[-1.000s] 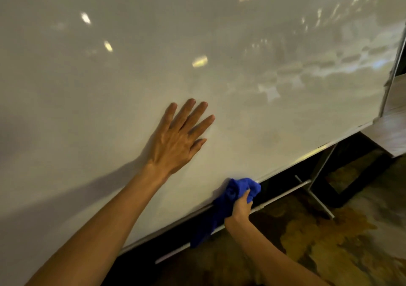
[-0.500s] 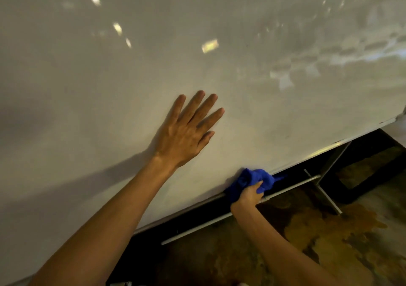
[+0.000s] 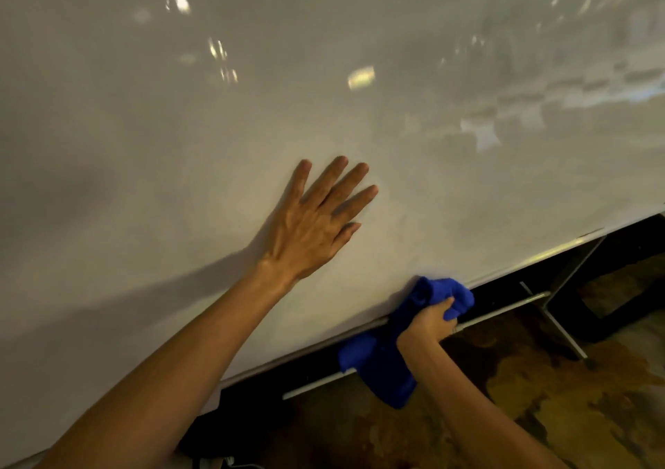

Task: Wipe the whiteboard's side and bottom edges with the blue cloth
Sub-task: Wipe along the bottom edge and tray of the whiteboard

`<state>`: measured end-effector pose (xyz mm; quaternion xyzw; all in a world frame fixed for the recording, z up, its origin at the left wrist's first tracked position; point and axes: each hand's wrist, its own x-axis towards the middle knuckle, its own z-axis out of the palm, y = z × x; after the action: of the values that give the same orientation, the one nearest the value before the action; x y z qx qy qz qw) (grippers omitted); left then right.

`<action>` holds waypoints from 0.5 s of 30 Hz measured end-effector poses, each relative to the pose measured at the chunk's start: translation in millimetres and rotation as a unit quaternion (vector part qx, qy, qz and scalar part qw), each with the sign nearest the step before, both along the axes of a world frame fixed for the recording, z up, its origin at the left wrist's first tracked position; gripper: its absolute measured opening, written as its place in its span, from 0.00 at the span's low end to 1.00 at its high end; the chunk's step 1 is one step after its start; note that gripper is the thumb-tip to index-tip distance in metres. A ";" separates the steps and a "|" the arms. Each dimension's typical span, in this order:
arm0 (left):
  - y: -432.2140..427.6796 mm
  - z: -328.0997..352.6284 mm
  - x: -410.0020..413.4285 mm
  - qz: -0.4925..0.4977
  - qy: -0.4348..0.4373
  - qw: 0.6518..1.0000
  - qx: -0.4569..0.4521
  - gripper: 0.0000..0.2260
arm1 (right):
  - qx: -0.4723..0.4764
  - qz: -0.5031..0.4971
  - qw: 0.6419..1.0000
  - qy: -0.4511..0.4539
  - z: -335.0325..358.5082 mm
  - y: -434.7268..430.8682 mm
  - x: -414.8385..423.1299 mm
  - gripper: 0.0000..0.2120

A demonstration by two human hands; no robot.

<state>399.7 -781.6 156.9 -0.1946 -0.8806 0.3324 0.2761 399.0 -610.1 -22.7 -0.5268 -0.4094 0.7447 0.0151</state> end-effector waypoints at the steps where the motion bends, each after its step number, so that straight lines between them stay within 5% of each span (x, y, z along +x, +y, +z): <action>1: -9.3 0.8 5.2 0.003 -0.001 1.000 0.001 0.28 | -0.006 -0.001 1.000 0.005 -0.9 -8.1 3.8 0.24; 15: -184.0 7.9 112.7 -0.023 0.008 0.999 -0.021 0.27 | -0.088 0.041 0.994 0.046 -6.8 -225.1 137.0 0.19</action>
<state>512.5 -965.5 164.8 -0.2182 -0.8663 0.3459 0.2869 536.0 -835.2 -29.5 -0.4742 -0.3625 0.8011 -0.0431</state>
